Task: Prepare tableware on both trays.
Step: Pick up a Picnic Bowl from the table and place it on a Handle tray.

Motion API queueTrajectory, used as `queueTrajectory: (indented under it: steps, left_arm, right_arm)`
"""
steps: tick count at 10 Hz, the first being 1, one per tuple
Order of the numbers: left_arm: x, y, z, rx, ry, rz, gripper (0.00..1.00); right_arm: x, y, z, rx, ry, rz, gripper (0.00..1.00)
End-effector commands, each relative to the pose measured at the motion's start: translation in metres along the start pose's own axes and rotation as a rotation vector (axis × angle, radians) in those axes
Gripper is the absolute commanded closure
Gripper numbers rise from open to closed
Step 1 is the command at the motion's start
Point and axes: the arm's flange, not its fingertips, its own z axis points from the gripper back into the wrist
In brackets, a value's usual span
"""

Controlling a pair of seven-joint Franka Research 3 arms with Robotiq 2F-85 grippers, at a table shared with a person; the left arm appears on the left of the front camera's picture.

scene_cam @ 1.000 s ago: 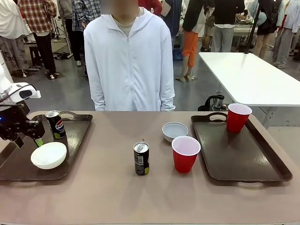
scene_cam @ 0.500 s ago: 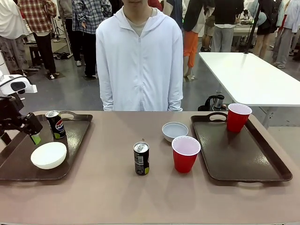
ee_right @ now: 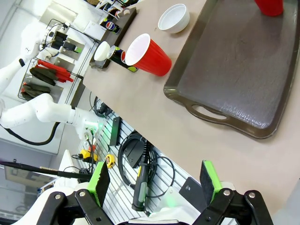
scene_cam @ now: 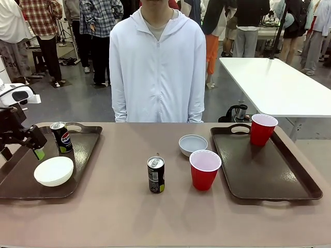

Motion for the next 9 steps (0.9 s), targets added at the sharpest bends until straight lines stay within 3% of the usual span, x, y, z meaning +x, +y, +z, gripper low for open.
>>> queueTrajectory:
  steps: [1, 3, 4, 6, 9]
  left_arm:
    - [0.000, 0.000, 0.000, 0.000, 0.000, 0.000, 0.03]
    - [-0.010, 0.040, 0.021, -0.347, -0.031, 0.017, 0.00]
    - [-0.018, 0.055, 0.027, -0.458, -0.045, 0.008, 0.00]
    - [-0.046, 0.091, 0.041, -0.612, -0.123, 0.007, 0.00]
    - [-0.063, 0.129, 0.043, -0.754, -0.186, 0.068, 0.00]
  right_arm:
    - [0.001, 0.000, 0.000, 0.014, -0.013, 0.016, 0.00]
    - [0.000, 0.000, 0.000, 0.000, 0.000, 0.000, 0.00]
    - [0.010, 0.021, -0.008, -0.062, 0.079, -0.007, 0.00]
    - [0.042, 0.048, -0.042, -0.081, 0.225, -0.046, 0.00]
    - [0.098, 0.104, -0.084, -0.192, 0.324, -0.030, 0.00]
